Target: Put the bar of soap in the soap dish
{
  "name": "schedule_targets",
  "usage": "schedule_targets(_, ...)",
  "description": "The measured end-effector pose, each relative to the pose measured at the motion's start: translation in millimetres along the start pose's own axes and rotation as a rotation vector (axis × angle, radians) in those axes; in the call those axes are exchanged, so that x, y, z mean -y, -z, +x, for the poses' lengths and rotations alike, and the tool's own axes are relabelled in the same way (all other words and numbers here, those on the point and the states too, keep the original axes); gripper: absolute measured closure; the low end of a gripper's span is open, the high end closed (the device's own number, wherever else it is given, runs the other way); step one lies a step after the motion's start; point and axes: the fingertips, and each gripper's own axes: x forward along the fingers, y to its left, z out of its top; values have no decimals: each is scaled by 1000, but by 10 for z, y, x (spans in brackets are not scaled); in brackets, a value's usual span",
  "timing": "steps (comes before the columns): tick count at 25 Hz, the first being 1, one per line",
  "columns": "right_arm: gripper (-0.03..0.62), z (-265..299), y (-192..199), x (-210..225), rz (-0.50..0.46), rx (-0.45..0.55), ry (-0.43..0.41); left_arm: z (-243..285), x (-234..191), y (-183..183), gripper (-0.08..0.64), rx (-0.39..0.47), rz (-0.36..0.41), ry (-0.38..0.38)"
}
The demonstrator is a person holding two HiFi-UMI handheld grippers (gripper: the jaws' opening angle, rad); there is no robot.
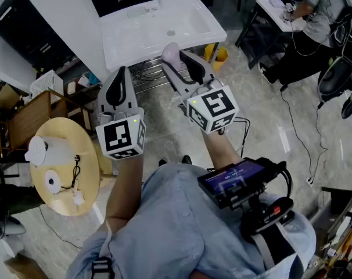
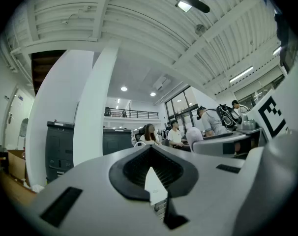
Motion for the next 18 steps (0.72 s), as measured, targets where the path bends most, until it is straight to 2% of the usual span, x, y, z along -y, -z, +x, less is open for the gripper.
schedule_targets(18, 403, -146, -23, 201, -3, 15, -3, 111, 263, -17, 551, -1, 15, 4)
